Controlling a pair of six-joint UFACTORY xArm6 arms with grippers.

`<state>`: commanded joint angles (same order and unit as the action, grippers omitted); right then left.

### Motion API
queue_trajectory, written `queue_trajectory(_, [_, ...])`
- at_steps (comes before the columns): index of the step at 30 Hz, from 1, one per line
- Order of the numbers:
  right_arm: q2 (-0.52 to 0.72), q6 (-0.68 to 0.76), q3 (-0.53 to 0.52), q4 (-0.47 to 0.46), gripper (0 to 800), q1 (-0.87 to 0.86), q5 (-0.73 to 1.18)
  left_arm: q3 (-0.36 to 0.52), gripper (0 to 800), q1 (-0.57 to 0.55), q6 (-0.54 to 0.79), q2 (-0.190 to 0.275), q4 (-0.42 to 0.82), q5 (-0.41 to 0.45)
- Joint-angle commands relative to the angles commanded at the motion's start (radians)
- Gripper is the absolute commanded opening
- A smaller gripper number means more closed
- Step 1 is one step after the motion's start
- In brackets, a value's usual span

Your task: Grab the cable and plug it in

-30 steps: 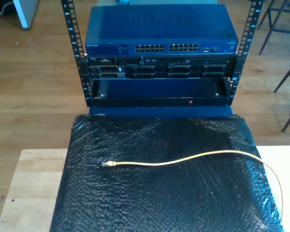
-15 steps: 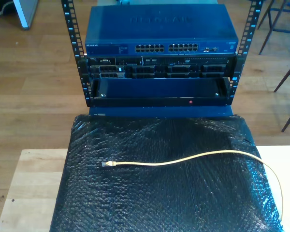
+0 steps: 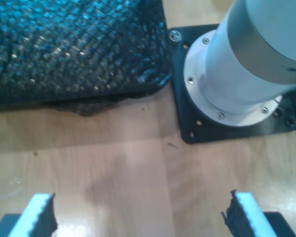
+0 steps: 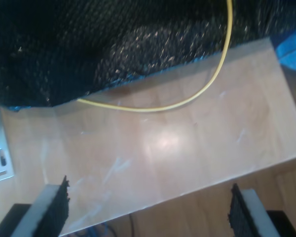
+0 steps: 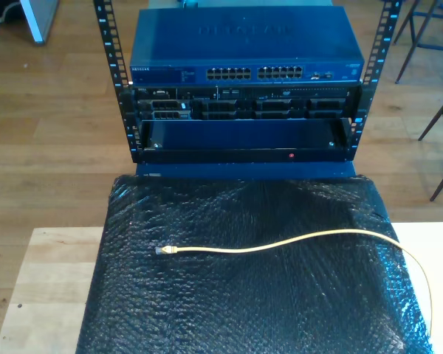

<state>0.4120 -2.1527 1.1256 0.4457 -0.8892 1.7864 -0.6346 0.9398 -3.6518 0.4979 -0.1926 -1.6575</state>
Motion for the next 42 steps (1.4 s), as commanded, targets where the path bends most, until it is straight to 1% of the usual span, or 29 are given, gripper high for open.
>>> queue_trajectory(3, [-0.017, 0.023, 0.025, 0.020, 766, 0.026, 0.000, 0.002, 800, -0.015, -0.003, -0.008, -0.002, 0.000])
queue_trajectory(6, [-0.038, 0.075, 0.035, 0.092, 769, 0.040, -0.003, 0.005, 800, -0.028, -0.023, -0.020, -0.002, 0.000])
queue_trajectory(9, [-0.041, 0.078, 0.038, 0.161, 769, 0.051, -0.002, 0.006, 800, -0.043, -0.043, -0.029, -0.002, 0.002])
queue_trajectory(12, [-0.041, 0.081, 0.037, 0.207, 769, 0.075, -0.002, 0.006, 800, -0.057, -0.055, -0.035, -0.002, 0.002])
queue_trajectory(14, [-0.041, 0.084, 0.035, 0.219, 771, 0.101, -0.002, 0.008, 800, -0.061, -0.061, -0.041, -0.002, 0.002])
queue_trajectory(16, [-0.041, 0.104, 0.034, 0.221, 797, 0.130, -0.002, 0.008, 800, -0.064, -0.068, -0.052, -0.009, 0.002])
queue_trajectory(19, [-0.043, 0.155, 0.034, 0.224, 798, 0.183, -0.005, 0.009, 800, -0.064, -0.071, -0.060, -0.038, 0.003])
queue_trajectory(22, [-0.044, 0.169, 0.031, 0.226, 798, 0.229, -0.009, 0.009, 800, -0.064, -0.071, -0.066, -0.054, 0.003])
queue_trajectory(24, [-0.044, 0.172, 0.023, 0.227, 798, 0.252, -0.029, 0.009, 800, -0.064, -0.071, -0.072, -0.054, 0.003])
queue_trajectory(32, [-0.044, 0.215, -0.028, 0.281, 798, 0.344, -0.135, 0.009, 800, -0.066, -0.072, -0.117, -0.054, 0.015])
queue_trajectory(42, [-0.046, 0.267, -0.072, 0.284, 798, 0.477, -0.307, 0.009, 800, -0.078, -0.074, -0.118, -0.064, 0.015])
